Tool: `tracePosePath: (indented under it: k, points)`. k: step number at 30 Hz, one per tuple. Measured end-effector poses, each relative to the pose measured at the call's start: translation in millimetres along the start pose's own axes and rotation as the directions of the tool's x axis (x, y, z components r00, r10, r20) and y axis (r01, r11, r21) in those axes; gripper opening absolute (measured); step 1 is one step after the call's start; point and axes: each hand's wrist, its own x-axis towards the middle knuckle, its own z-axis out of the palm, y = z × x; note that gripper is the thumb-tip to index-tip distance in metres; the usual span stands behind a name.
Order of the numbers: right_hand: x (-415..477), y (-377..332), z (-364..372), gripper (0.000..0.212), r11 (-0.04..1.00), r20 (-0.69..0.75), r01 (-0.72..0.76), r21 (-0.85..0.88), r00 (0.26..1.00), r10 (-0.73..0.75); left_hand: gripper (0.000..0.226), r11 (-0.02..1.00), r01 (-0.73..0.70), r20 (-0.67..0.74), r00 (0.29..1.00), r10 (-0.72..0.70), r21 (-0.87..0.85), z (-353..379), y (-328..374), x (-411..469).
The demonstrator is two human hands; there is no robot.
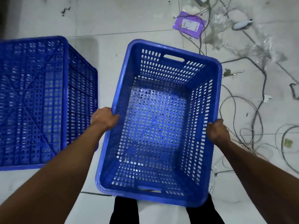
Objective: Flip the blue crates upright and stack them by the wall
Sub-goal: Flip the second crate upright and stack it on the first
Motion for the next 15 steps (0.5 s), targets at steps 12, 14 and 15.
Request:
tracePosePath:
  k: [12,14,15]
  points:
    - [34.0,-26.2,-7.8,0.033,0.97,-0.079,0.215,-0.109,0.971,-0.224,0.032,0.956,0.183,0.074,0.983,-0.17,-0.229,61.9,-18.6,2.8]
    - [32.6,-28.8,-7.8,0.033,0.98,-0.106,0.19,-0.055,0.975,-0.195,0.031,0.957,0.159,0.025,0.987,-0.158,-0.244,63.6,-14.4,-0.4]
    - [32.4,-29.8,-6.5,0.034,0.986,-0.122,0.166,-0.001,0.979,-0.165,0.032,0.958,0.144,-0.003,0.989,-0.15,-0.247,64.2,-11.6,-1.4]
